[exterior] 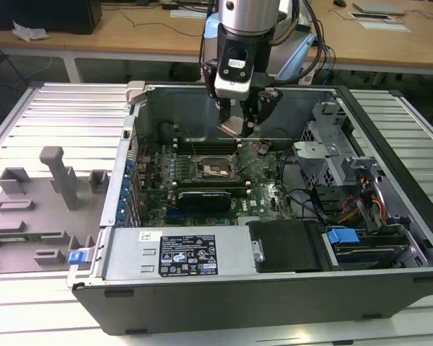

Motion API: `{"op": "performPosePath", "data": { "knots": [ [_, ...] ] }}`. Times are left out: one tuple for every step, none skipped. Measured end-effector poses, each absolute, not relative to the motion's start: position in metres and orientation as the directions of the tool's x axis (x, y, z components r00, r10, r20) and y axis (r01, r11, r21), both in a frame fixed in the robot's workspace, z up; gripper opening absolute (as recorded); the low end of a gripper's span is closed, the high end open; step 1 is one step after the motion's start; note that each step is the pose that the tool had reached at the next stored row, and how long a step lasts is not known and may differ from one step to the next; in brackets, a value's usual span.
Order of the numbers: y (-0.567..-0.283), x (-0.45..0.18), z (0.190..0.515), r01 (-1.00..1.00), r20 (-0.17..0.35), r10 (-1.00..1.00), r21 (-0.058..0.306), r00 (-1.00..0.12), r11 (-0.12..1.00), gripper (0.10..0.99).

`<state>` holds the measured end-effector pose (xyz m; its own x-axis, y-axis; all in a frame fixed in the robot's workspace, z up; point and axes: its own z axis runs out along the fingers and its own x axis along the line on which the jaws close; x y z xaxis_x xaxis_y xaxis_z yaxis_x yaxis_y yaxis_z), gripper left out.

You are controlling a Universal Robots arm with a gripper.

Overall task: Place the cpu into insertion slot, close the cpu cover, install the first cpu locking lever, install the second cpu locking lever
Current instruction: 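Place the cpu into insertion slot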

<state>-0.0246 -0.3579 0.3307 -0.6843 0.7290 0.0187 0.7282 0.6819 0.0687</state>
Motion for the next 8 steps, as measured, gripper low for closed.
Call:
{"op": "performPosePath", "data": {
  "knots": [
    [-0.358,-0.0246,0.3303,0.752,0.019,0.753,0.069,-0.658,0.656,0.541],
    [-0.358,-0.0246,0.33,0.769,0.019,0.77,0.069,-0.638,0.635,0.541],
    [-0.358,-0.0246,0.3296,0.784,0.019,0.785,0.069,-0.62,0.617,0.541],
    [-0.3579,-0.0246,0.3294,0.795,0.019,0.796,0.069,-0.605,0.603,0.541],
    [-0.358,-0.0246,0.329,0.815,0.019,0.816,0.069,-0.578,0.575,0.541],
    [-0.358,-0.0246,0.3286,0.832,0.019,0.833,0.069,-0.552,0.55,0.541],
    [-0.358,-0.0246,0.3282,0.846,0.019,0.847,0.069,-0.531,0.529,0.541],
    [-0.358,-0.0246,0.3279,0.855,0.019,0.856,0.069,-0.517,0.514,0.541]
  ]
}}
